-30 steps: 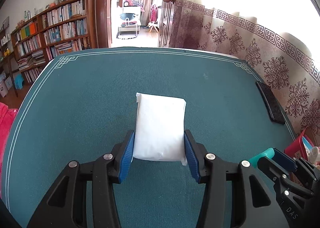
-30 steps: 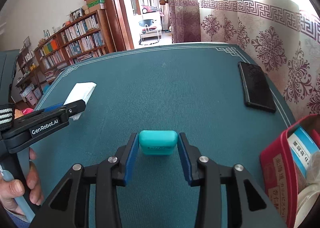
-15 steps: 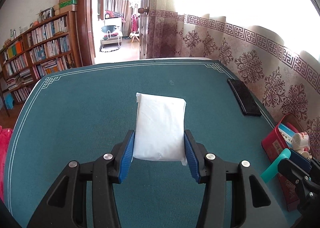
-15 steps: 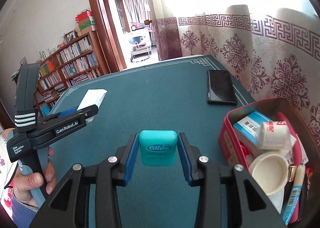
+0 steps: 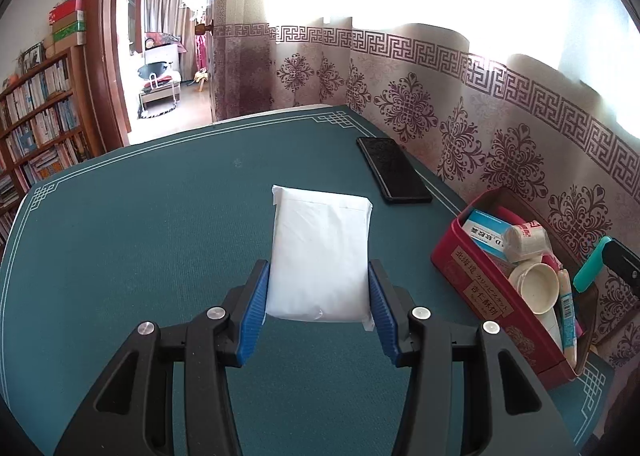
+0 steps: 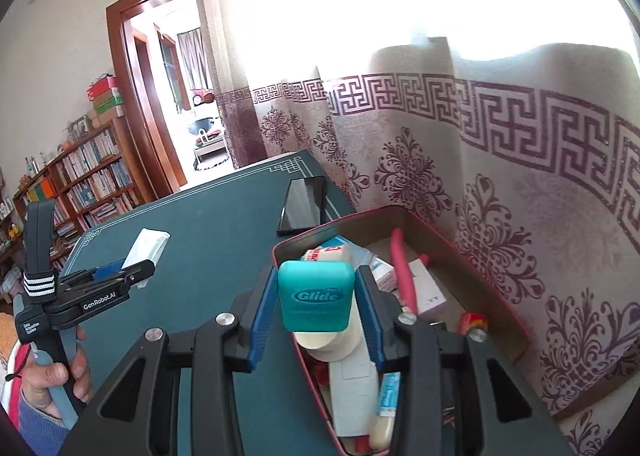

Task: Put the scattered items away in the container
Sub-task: 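Carry the sachet and floss case into the red tin and open both tools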

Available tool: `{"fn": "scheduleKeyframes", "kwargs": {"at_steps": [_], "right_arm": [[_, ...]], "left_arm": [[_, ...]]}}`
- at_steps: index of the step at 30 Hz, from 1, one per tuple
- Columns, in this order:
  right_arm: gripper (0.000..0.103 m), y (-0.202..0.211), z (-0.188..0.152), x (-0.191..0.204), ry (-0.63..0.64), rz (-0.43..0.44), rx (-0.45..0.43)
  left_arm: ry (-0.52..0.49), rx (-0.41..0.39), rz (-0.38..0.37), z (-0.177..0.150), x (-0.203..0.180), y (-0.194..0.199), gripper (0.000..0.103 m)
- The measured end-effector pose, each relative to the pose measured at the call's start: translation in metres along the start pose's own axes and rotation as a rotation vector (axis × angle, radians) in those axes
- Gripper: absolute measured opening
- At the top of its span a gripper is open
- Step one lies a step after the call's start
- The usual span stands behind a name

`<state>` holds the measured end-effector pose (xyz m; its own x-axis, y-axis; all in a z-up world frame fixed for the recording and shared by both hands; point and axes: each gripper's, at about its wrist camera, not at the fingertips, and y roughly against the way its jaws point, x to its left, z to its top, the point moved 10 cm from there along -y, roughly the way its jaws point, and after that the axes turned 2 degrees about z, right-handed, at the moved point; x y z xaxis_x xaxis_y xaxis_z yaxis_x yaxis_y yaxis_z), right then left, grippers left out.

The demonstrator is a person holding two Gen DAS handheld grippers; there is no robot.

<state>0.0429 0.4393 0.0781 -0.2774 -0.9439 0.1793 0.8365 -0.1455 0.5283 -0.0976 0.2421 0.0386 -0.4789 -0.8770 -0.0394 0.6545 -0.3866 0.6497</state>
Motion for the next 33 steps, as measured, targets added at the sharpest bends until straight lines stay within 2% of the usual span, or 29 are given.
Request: {"fn": "scheduleKeyframes", "kwargs": {"at_steps": [8, 14, 18, 19, 21, 22, 23, 33], "right_arm": [[0.043, 0.004, -0.027, -0.060, -0.048, -0.092, 0.093], [0.043, -0.007, -0.042, -0.074, -0.074, -0.069, 0.156], [0.045, -0.013, -0.043, -0.084, -0.081, -0.066, 0.177], [0.049, -0.013, -0.043, -0.086, -0.088, -0.063, 0.179], [0.066, -0.009, -0.042, -0.090, -0.100, -0.059, 0.167], [0.079, -0.006, -0.041, -0.092, -0.102, -0.059, 0.156], [0.082, -0.002, -0.041, -0.093, -0.098, -0.061, 0.142], [0.082, 0.018, -0.063, -0.097, -0.009, -0.125, 0.156]], "left_arm": [[-0.143, 0.009, -0.153, -0.004, -0.088, 0.022, 0.051], [-0.188, 0.021, -0.289, 0.000, -0.150, 0.032, 0.051], [-0.226, 0.039, -0.319, -0.003, -0.180, 0.029, 0.051], [-0.235, 0.041, -0.324, -0.003, -0.187, 0.028, 0.051], [-0.249, 0.049, -0.332, -0.005, -0.198, 0.025, 0.051], [-0.254, 0.056, -0.333, -0.006, -0.203, 0.023, 0.051], [-0.258, 0.063, -0.336, -0.008, -0.207, 0.021, 0.051], [-0.237, 0.136, -0.381, -0.018, -0.232, -0.002, 0.053]]}}
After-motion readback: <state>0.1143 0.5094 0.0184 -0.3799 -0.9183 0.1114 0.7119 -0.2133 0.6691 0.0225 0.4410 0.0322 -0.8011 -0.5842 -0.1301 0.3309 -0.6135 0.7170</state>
